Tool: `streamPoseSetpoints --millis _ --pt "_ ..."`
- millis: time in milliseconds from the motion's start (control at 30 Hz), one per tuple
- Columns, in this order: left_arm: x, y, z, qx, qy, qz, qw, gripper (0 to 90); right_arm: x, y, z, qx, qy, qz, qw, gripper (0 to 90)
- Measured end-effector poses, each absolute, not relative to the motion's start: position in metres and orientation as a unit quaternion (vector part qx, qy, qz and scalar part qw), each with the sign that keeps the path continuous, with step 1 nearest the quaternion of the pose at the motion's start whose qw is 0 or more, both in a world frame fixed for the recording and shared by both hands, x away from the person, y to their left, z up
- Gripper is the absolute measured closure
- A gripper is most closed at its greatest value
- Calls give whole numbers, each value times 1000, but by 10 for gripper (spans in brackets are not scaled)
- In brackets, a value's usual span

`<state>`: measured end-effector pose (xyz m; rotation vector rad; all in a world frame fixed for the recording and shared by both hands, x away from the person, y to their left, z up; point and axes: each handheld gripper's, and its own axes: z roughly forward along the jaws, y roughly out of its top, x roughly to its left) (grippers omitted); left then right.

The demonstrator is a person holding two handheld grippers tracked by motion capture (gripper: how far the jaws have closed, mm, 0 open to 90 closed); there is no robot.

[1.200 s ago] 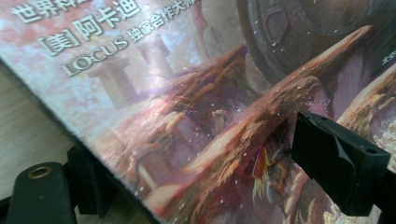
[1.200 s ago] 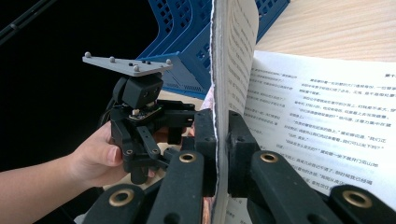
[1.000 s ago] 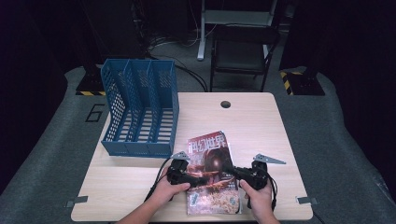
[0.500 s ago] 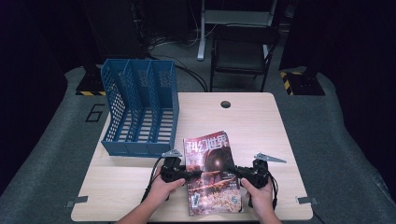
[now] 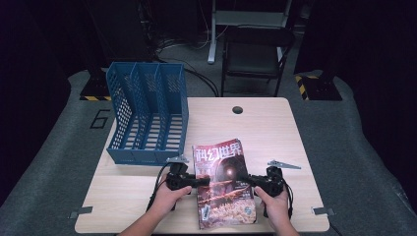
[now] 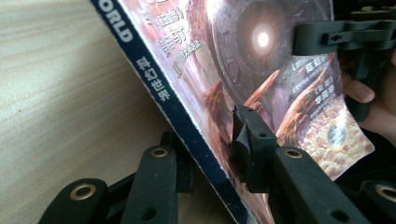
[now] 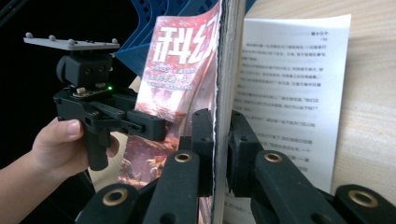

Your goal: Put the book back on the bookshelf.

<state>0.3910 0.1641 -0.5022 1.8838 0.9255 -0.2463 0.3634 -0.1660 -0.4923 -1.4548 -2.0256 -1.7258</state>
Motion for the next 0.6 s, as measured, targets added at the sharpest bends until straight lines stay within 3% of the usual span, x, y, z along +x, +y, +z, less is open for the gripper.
streamPoseSetpoints --millis 600 --pt "391 168 -492 776 383 -105 490 766 370 -168 -495 -484 -680 -545 75 826"
